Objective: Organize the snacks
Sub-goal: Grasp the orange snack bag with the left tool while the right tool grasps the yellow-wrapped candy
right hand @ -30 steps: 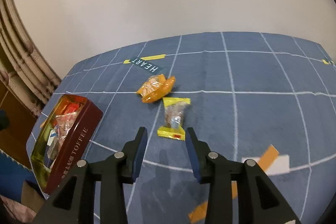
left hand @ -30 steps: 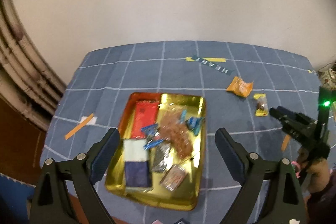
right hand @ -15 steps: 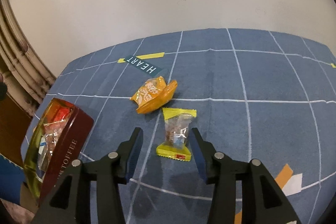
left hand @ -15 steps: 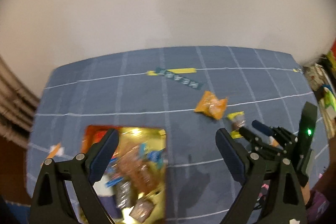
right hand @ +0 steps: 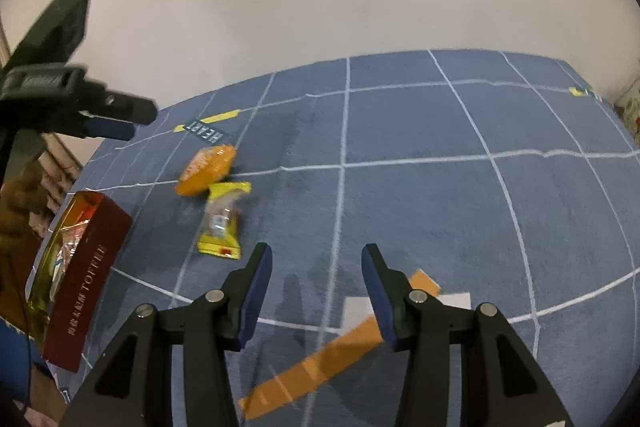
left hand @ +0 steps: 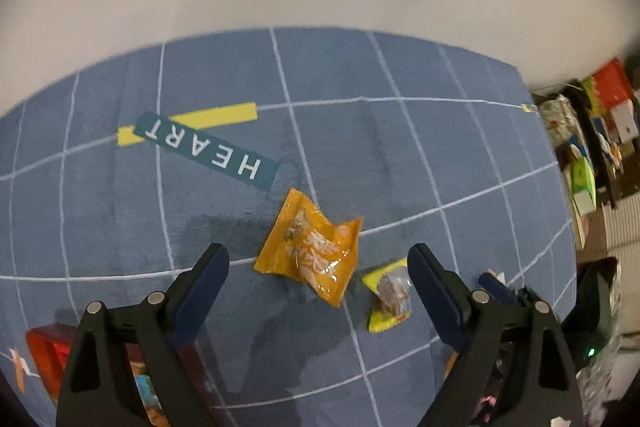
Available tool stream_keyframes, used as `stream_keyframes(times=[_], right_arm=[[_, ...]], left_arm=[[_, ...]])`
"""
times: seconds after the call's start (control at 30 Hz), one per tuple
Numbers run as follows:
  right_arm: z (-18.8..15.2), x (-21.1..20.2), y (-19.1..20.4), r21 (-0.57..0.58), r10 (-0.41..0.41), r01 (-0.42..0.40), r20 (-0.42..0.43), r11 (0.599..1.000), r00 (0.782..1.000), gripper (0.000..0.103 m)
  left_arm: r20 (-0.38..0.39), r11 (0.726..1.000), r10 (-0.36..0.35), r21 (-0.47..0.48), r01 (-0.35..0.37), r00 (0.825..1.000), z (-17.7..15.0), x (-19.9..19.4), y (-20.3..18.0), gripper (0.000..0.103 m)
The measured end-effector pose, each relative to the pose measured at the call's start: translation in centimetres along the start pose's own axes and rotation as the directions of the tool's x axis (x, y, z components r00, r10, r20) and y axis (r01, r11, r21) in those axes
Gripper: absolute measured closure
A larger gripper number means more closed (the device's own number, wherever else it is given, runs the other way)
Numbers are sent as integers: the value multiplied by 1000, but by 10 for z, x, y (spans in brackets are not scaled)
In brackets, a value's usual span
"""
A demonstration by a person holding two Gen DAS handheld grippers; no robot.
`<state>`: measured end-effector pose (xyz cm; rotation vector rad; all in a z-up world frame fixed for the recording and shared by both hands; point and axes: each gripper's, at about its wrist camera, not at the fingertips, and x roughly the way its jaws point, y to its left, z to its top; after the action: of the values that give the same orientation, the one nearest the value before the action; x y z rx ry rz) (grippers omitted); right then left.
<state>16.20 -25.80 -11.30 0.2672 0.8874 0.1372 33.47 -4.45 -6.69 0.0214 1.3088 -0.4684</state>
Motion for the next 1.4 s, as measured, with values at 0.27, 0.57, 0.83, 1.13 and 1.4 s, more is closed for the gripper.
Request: stream_keyframes(times=[0.27, 0.57, 0.83, 1.13, 1.4], right_arm=[[-6, 1, -11, 38, 44, -44, 23, 998, 999, 55], [-10, -2, -18, 77, 105, -108, 40, 991, 994, 50], [-9, 0, -19, 86, 114, -117, 41, 989, 993, 50], [-11, 1, 15, -22, 96, -95, 18, 995, 995, 50], [7, 23, 65, -93, 144, -145, -18, 985, 989, 50]], left_arm=[[-87, 999, 25, -35, -28, 996, 5, 44, -2, 15], [-66, 988, 127, 93, -120, 990, -3, 63, -28, 64], [43, 996, 68, -57, -65, 997, -32, 3, -16, 72], [193, 992, 35, -130, -10, 981, -84, -80, -18, 72], [254, 971, 37, -239, 26, 967, -126, -131, 10, 72]])
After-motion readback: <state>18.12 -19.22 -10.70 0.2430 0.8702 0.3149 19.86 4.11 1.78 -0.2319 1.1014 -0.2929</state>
